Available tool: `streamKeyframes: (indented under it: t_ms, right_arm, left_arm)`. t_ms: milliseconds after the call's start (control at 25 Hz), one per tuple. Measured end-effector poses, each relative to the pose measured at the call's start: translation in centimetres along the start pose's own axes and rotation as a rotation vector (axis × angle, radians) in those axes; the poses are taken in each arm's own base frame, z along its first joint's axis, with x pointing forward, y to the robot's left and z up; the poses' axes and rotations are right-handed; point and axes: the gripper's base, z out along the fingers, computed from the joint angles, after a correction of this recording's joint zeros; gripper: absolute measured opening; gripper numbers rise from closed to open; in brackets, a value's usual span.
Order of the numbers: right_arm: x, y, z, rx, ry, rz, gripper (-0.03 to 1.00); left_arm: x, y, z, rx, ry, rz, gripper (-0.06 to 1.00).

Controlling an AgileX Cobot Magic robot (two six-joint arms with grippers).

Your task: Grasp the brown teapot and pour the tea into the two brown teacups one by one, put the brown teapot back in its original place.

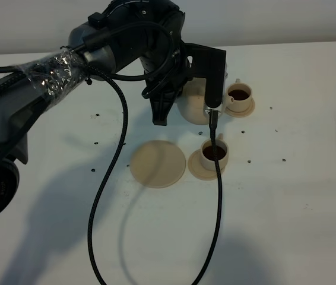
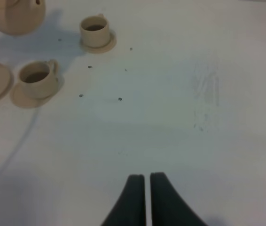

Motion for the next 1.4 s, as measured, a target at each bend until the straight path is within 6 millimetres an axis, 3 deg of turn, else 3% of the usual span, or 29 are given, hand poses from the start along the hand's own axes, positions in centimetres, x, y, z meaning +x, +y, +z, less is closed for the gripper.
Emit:
streamKeyframes:
  t_ms: [760, 960, 1160, 1400]
  right_arm:
    - [0.0, 0.0, 0.0, 0.000, 0.000, 0.000, 0.03]
    - [0.0, 0.0, 0.0, 0.000, 0.000, 0.000, 0.03]
    - [0.0, 0.0, 0.0, 0.000, 0.000, 0.000, 0.03]
    - [0.0, 0.0, 0.0, 0.000, 0.000, 0.000, 0.03]
  left_arm:
    - [0.7, -0.4, 0.0, 0.047, 0.075, 0.016, 0.08]
    - [1.3, -0.6, -1.3, 0.032, 0.105, -0.003, 0.08]
    - [2.3, -1.5, -2.7, -0.010, 0.104, -0.019, 0.08]
    - [3.2, -3.5, -1.5, -0.018, 0.110, -0.042, 0.08]
